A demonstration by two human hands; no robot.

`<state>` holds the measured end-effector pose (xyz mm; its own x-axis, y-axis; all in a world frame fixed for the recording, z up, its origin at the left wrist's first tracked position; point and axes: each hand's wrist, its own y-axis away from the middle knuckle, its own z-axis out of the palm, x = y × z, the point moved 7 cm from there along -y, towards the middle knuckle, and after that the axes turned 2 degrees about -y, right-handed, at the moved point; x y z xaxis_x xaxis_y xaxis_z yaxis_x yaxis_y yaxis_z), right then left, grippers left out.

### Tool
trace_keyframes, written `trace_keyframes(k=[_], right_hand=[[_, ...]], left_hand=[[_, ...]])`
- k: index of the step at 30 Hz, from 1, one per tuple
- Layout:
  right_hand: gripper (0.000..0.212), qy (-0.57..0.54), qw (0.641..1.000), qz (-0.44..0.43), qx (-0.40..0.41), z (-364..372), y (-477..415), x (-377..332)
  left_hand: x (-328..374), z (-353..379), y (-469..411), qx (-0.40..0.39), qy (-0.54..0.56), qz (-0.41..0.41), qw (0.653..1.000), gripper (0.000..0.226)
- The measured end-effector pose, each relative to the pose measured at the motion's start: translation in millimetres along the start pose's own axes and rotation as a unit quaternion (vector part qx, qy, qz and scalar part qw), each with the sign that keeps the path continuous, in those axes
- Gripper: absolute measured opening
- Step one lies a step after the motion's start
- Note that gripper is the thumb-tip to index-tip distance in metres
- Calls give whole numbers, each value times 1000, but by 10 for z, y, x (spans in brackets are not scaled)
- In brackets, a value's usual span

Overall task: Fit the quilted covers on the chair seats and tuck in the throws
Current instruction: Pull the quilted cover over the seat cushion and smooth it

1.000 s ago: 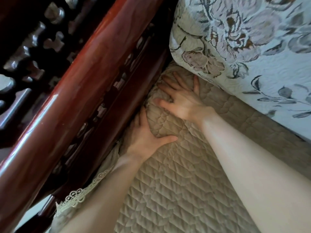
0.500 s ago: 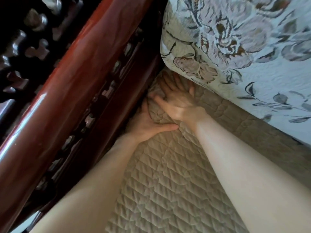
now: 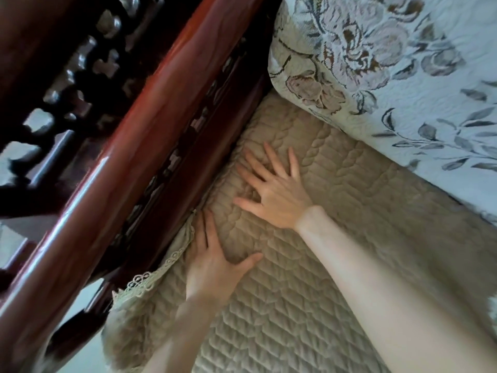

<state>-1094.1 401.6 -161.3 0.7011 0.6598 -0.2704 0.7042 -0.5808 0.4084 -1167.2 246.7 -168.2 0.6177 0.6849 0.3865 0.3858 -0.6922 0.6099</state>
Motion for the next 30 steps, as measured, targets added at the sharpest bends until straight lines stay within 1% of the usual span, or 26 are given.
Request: trace_keyframes(k=[5, 7, 8, 9, 10, 12, 13, 15, 19, 22, 24, 30], right_hand=[[71, -7, 999, 26, -24, 43, -122, 53], [71, -9, 999, 29, -22, 26, -114, -4], [70, -11, 999, 27, -22, -2, -90, -32], [69, -8, 999, 16, -28, -17, -53, -79], [68, -1, 999, -5, -38, -22, -12, -138], [64, 15, 997, -51, -63, 19, 97, -284], [61, 14, 995, -65, -74, 57, 151, -359], [56, -1, 993, -77, -84, 139, 211, -496], [50, -7, 989, -124, -80, 229, 221, -828], [53, -2, 989, -115, -91, 290, 159, -893], [55, 20, 987, -111, -118, 331, 77, -928], [53, 47, 981, -97, -162, 403, -69, -1005]], left_hand=[[-54, 52, -265, -18, 42, -15, 999, 146], [-91, -19, -311, -18, 62, -19, 998, 143], [-92, -68, -299, -10, 59, -15, 998, 137], [-106, -110, -237, -2, 37, -7, 999, 131], [-109, -145, -134, 11, -6, 7, 1000, 123], [-147, -190, 115, 68, -113, 39, 991, 113], [-198, -194, 236, 88, -145, 43, 985, 111], [-324, -200, 387, 107, -157, 48, 981, 108], [-481, -171, 467, 87, -145, 54, 984, 109], [-495, -153, 425, 47, -102, 51, 992, 118], [-520, -128, 380, 15, -70, 48, 996, 120], [-672, -49, 167, -40, 7, -14, 999, 132]])
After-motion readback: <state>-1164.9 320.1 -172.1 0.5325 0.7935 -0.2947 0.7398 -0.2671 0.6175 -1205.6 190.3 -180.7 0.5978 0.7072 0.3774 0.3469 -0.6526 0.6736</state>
